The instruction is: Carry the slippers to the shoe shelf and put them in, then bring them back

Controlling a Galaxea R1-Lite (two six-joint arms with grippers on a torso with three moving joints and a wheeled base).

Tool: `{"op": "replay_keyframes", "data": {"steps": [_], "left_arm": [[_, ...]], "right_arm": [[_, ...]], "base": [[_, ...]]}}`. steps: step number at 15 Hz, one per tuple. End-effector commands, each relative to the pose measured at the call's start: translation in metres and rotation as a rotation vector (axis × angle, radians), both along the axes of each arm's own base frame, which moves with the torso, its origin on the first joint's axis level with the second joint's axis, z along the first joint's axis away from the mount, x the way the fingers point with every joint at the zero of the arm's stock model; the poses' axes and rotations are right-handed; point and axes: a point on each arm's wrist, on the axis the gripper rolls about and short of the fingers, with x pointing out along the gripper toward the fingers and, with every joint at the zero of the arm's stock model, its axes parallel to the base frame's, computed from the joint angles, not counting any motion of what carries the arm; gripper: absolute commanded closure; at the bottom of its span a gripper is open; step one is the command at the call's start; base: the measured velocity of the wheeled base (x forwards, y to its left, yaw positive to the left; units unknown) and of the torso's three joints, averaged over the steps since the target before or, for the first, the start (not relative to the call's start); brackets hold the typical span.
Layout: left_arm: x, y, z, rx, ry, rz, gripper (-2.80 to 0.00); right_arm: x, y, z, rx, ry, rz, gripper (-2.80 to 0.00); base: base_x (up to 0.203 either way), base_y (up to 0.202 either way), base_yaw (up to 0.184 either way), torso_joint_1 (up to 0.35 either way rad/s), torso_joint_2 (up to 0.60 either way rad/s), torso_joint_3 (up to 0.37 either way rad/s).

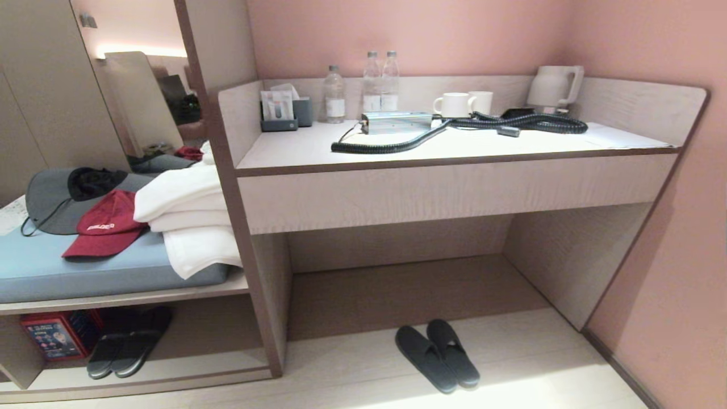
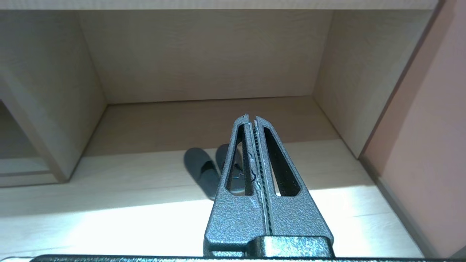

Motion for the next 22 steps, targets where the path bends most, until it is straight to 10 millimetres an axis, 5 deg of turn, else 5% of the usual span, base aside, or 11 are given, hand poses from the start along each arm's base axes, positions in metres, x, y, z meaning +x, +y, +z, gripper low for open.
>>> {"op": "replay_keyframes", "data": {"steps": [1, 22], "left_arm": [[0.0001, 0.0000, 0.0001, 0.000, 0.000, 0.000, 0.00], [0.0001, 0.0000, 0.0001, 0.000, 0.000, 0.002, 0.00]], "right_arm": [[0.0001, 0.0000, -0.0004, 0.000, 0.001, -0.001, 0.00], [0.0001, 0.0000, -0.0001, -0.006, 0.003, -0.001, 0.00]], "base": [[0.000, 0.198, -0.003, 0.007, -0.01, 0.007], [0.000, 0.195, 0.021, 0.002, 0.00, 0.003]]}}
